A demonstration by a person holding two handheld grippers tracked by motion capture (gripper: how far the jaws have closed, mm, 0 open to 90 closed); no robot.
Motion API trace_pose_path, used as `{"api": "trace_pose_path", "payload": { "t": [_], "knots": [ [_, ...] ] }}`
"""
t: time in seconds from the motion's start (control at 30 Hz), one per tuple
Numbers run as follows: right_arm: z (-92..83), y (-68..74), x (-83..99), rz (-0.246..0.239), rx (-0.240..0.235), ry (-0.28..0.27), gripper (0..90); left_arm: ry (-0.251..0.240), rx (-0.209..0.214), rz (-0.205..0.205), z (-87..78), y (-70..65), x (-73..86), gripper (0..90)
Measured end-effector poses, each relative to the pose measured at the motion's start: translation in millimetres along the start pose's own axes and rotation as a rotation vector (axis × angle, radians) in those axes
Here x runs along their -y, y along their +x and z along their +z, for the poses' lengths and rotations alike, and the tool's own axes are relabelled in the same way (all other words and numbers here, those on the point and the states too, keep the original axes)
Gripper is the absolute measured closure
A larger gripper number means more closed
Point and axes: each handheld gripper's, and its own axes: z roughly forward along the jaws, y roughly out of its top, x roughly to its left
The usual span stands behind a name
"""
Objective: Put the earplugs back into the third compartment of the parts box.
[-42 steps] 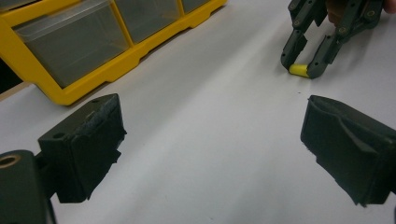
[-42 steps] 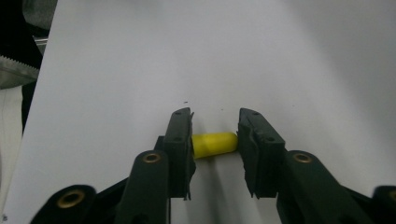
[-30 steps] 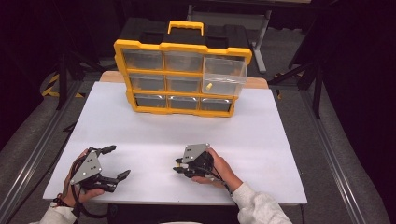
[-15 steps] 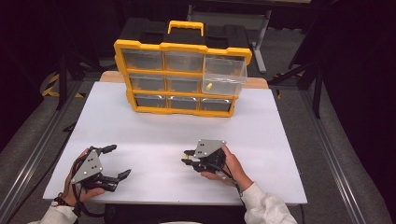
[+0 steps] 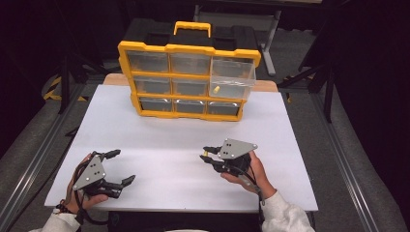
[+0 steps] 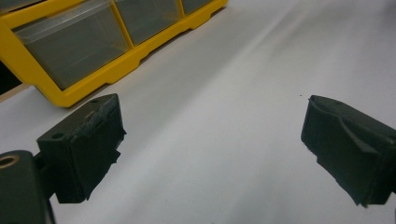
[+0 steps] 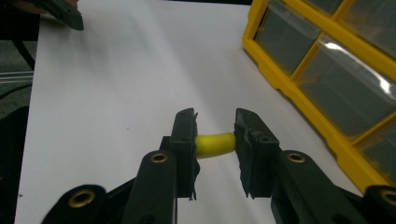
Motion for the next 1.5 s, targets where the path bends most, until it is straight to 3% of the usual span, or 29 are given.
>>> {"api": "trace_pose_path", "payload": {
  "t": [0.2,0.37,0.97,1.13,1.27,1.5],
  "knots": [
    [-23.0,-7.2,-8.4,-0.003,0.067,-0.052,70.4,0.001,-0.003,-0.006,0.2,0.2,0.3,6.9],
    [-53.4,-19.6,-25.2,-0.03,0.157,-0.114,70.5,0.002,0.0,-0.006,0.6,-0.4,0.1,6.8],
    [-107.5,-67.0,-91.5,-0.039,0.304,-0.228,70.8,0.014,0.002,-0.008,2.6,0.5,1.0,6.8],
    [-114.6,-87.8,-107.8,-0.022,0.356,-0.217,70.3,0.015,0.003,-0.008,2.8,0.4,0.9,6.8],
    [-117.6,-108.6,-116.4,0.03,0.373,-0.217,70.2,0.016,0.003,-0.009,3.0,0.6,1.2,6.7],
    [-106.4,-133.0,-122.8,0.06,0.417,-0.154,69.8,0.017,0.006,-0.009,3.8,0.8,1.4,6.8]
  ]
}}
